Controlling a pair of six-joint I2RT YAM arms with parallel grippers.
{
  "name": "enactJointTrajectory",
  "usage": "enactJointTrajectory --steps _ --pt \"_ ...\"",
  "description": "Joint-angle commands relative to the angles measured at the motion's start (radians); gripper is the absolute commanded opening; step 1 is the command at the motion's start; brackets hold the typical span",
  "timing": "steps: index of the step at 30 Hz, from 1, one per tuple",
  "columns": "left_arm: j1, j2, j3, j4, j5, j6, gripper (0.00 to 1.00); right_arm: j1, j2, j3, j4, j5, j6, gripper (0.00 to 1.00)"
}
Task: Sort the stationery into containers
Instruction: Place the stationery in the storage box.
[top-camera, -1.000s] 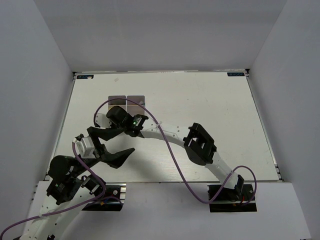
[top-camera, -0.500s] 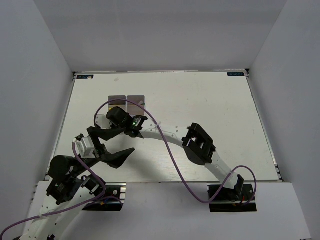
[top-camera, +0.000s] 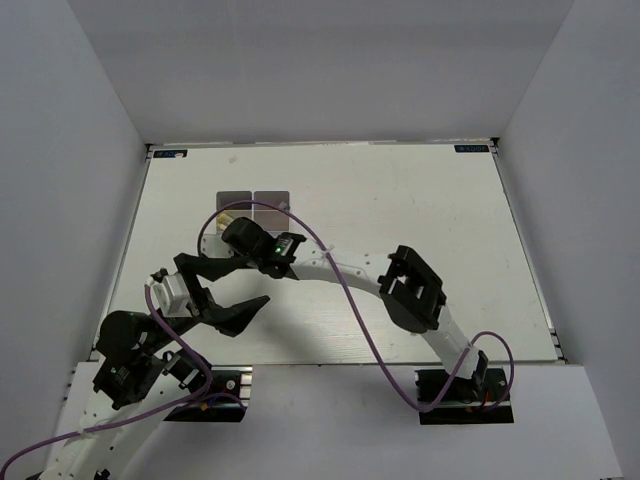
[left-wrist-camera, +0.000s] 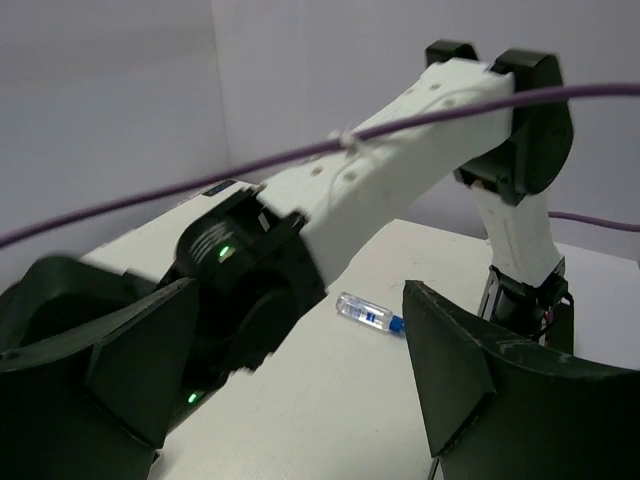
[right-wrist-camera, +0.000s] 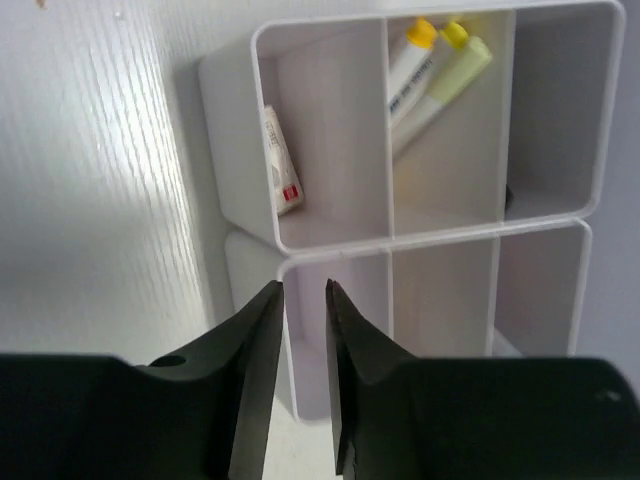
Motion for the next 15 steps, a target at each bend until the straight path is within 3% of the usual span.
enactJointTrajectory --steps 1,6,9,11,15 --pt "0.004 -0.012 -0.004 -0.001 -0.005 0.007 0.93 -0.007 -0.227 -0.1 0.031 -0.025 0.047 0.28" --pt "0.004 -0.012 -0.004 -0.001 -0.014 0.007 0.93 -0.066 -0.406 -0.327 0.091 0.009 0.065 0.14" --pt "0.004 0.012 -0.014 -0.01 -0.043 0.007 0.94 -0.154 -0.546 -0.413 0.035 -0.026 0.123 0.12" --pt "0.004 0.067 -0.014 -0.032 -0.075 -0.005 0.94 -0.251 -0.618 -0.471 -0.052 -0.07 0.163 0.19" --pt "0.004 0.244 0.029 -0.093 -0.15 -0.025 0.94 -0.411 -0.709 -0.574 -0.159 -0.133 0.246 0.5"
